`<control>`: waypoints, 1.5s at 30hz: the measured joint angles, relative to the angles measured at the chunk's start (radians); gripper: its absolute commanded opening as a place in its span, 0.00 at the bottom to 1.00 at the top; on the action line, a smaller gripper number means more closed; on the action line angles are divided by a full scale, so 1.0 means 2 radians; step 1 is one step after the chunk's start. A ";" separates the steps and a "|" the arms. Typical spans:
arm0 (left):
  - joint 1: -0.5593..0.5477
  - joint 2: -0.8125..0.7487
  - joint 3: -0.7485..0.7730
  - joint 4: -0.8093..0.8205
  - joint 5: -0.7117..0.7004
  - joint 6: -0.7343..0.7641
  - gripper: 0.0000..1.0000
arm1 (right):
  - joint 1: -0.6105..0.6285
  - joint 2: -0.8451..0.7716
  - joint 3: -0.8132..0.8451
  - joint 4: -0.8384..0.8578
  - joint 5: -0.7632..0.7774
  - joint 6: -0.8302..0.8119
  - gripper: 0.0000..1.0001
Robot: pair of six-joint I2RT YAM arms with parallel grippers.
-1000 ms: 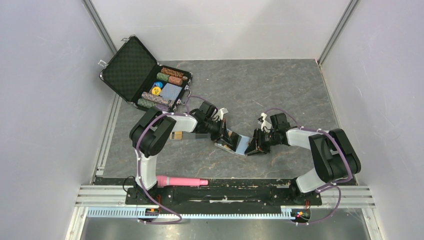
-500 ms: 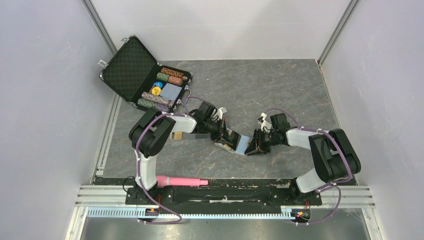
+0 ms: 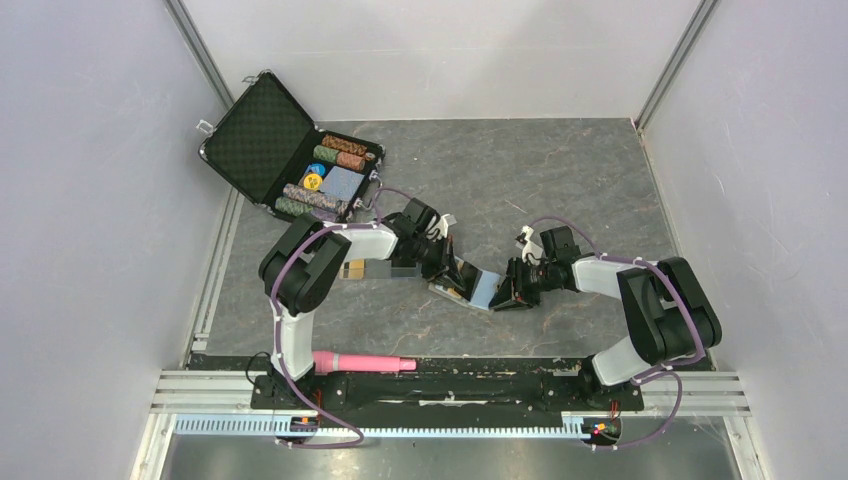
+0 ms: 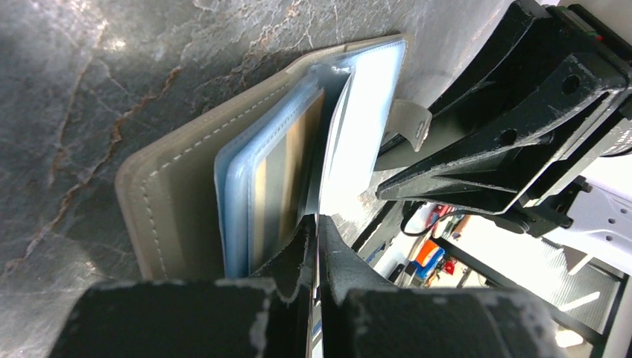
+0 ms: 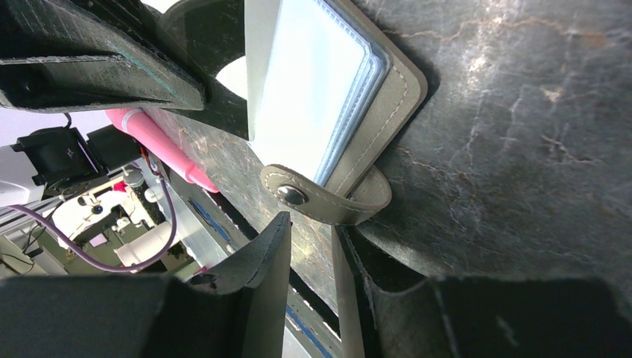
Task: Put the credit cards into the card holder
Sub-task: Insert the credit card into the card holder.
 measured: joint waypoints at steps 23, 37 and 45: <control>-0.002 0.000 -0.003 0.018 -0.012 -0.002 0.02 | 0.000 0.001 -0.004 0.012 -0.004 0.002 0.29; -0.008 -0.013 -0.001 -0.027 -0.045 0.002 0.47 | 0.000 0.001 -0.007 0.019 -0.006 0.006 0.29; -0.023 -0.018 0.059 -0.132 -0.101 0.058 0.60 | 0.000 0.001 -0.007 0.020 -0.005 0.008 0.29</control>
